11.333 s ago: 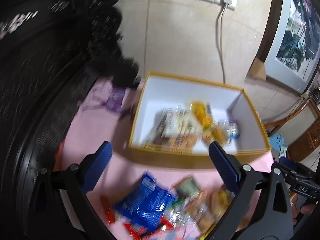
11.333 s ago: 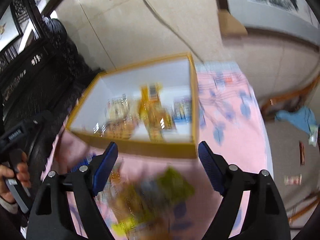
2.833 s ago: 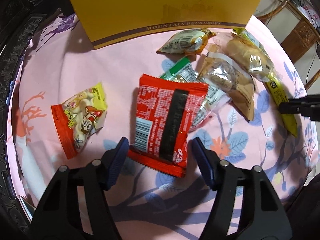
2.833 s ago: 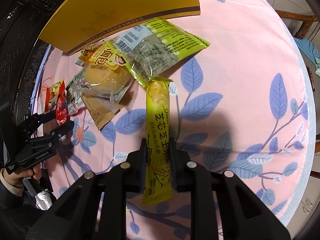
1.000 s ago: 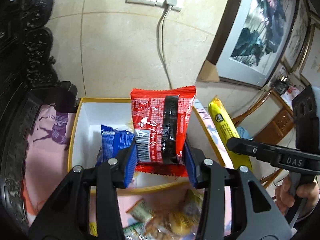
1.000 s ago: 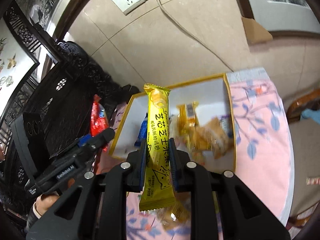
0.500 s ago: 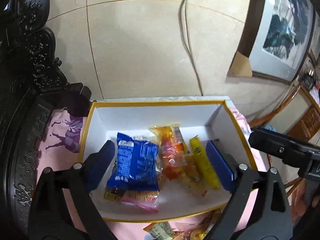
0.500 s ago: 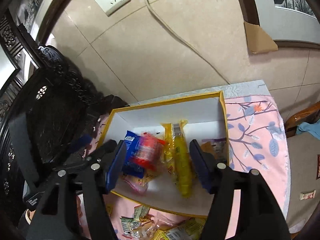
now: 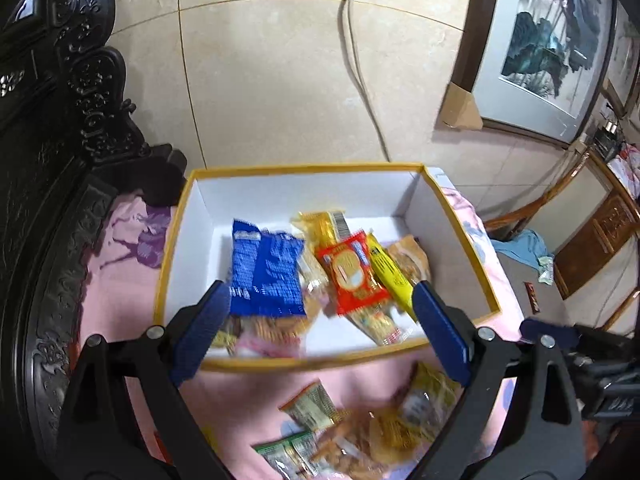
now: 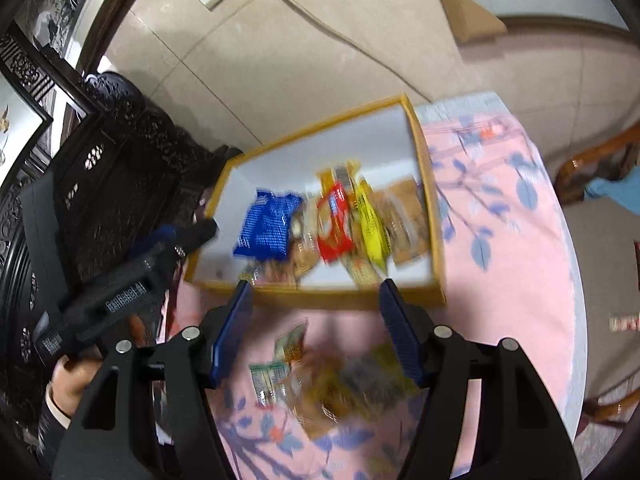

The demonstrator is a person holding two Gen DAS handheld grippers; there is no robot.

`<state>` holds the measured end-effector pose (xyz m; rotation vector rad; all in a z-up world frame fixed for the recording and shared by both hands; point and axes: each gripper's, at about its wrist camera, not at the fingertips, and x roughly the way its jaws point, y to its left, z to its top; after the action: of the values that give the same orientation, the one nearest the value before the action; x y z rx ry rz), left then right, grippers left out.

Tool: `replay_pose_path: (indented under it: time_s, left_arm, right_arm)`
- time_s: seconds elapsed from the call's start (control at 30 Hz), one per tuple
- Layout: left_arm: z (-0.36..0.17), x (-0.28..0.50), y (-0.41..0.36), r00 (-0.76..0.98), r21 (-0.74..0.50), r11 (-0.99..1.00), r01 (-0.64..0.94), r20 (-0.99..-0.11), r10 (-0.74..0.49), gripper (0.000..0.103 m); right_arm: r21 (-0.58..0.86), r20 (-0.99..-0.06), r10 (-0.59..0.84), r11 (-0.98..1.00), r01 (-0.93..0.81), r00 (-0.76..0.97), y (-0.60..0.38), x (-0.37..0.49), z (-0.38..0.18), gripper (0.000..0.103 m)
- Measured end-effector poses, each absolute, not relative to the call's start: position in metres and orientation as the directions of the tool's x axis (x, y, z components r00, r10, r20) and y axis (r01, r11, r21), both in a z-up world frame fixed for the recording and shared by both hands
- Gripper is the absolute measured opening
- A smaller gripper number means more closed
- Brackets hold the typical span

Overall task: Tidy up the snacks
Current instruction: 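Move both open tools back toward the remaining snacks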

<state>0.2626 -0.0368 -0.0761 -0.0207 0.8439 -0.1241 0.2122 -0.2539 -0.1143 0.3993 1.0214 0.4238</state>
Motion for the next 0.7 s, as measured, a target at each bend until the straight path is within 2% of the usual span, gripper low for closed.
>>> replay_pose_path:
  time_s: [0.17,0.37,0.5,0.6,0.7]
  left_arm:
    - [-0.092,0.214,-0.028,0.643,-0.102,0.99,0.097,-0.752,-0.141,0.095]
    - [-0.135,0.16,-0.002,0.576,-0.133,0.991,0.02,-0.809,-0.121,0.095]
    - [-0.157,0.126,0.017,0.529,-0.132,0.991,-0.031,-0.843,-0.096,0.095]
    - [-0.163,0.111,0.028,0.518,-0.125,0.99,-0.059,-0.852,-0.077,0.095]
    - [-0.162,0.105,0.032,0.522,-0.127,0.989,-0.075,-0.85,-0.07,0.095]
  right_arm:
    - [0.479,-0.793,0.478,0.872,-0.099,0.379,-0.268,0.17,-0.152,0.066]
    - [0.464,-0.851,0.454,0.885,-0.025,0.265,-0.279,0.133,-0.2,0.066]
    - [0.509,-0.841,0.494,0.861,0.013,0.221,-0.276,0.132,-0.216,0.066]
    - [0.577,-0.81,0.549,0.81,0.107,0.207,-0.276,0.142,-0.225,0.067]
    - [0.593,-0.805,0.555,0.769,0.239,0.211,-0.28,0.154,-0.235,0.077]
